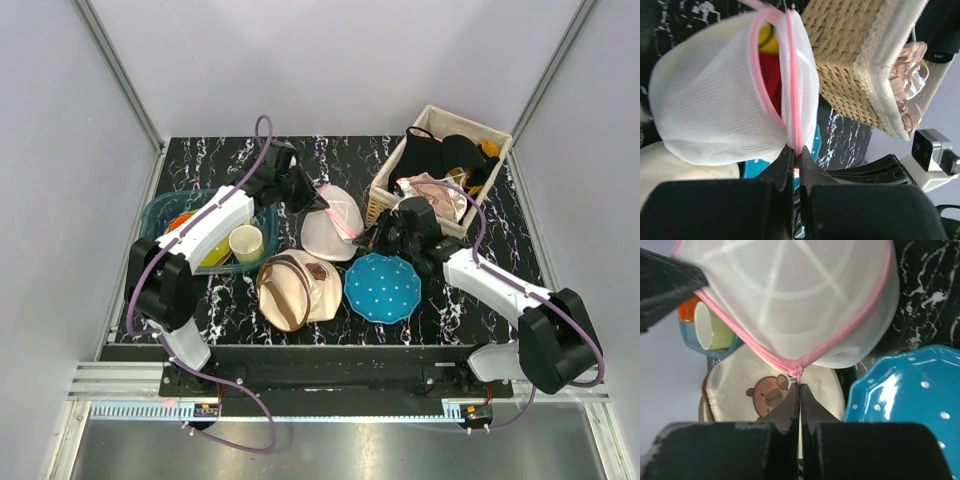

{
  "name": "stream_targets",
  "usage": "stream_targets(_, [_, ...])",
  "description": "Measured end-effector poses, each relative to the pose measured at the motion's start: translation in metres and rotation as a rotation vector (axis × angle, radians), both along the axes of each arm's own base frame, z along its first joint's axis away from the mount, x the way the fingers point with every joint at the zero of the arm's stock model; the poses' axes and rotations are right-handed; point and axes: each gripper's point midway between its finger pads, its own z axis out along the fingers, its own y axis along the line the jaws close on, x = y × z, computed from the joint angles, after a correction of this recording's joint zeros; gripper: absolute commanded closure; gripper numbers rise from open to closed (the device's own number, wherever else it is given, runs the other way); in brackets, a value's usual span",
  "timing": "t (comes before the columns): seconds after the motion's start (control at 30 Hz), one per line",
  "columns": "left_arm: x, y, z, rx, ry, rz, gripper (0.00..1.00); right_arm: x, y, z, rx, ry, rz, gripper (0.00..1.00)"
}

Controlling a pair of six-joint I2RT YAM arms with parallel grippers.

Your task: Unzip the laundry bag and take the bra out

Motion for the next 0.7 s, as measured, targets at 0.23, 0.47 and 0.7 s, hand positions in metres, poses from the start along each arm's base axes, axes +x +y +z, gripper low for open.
stream_targets(0.23, [0.0,0.018,-0.004,-0.004,0.046,-0.006,1.0,-0.011,-0.007,-0.013,-0.014,0.004,0.001,1.0])
stream_targets(0.47, [0.001,0.016,0.0,-0.008,0.029,-0.029,1.0,-0.011,-0.007,-0.008,-0.008,-0.006,0.002,1.0])
stream_targets(0.7, [0.003,0.017,0.006,-0.004,0.0,-0.051,1.0,-0.01,-0.007,-0.002,-0.015,-0.016,0.008,1.0])
